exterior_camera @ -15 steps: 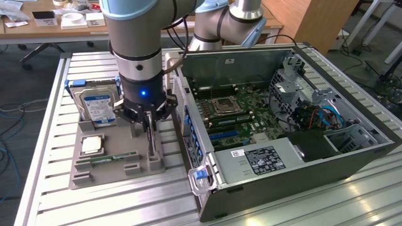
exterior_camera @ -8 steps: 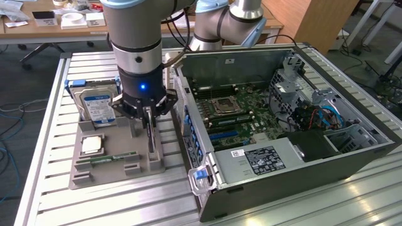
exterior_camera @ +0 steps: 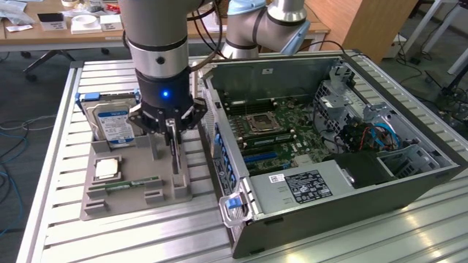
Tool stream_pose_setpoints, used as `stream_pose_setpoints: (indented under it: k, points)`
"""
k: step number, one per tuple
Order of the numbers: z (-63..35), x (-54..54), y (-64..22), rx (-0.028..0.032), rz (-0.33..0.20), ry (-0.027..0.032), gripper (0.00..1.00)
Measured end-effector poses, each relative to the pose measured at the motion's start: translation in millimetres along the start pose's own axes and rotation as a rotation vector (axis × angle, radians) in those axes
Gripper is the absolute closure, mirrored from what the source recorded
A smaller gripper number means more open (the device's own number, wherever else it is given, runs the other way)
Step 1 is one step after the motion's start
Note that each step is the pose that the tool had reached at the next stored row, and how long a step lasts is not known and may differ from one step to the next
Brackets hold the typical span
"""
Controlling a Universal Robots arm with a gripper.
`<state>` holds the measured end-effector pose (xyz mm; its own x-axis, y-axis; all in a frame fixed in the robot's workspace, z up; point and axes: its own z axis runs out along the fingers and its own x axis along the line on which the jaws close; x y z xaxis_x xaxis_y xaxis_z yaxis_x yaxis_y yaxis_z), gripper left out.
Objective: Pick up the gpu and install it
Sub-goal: 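Pick up the gpu and move the gpu toward the slot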
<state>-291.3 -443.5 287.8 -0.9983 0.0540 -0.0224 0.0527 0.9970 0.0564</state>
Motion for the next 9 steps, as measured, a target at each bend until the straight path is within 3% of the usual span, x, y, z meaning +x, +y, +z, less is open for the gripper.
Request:
stream_pose_setpoints:
  k: [8,9]
  points:
    - [-12.7,-0.3,0.7,0.0000,0.000,0.0000,0.73]
    - [-31.4,-0.7,1.8,0.0000,0.000,0.0000,0.73]
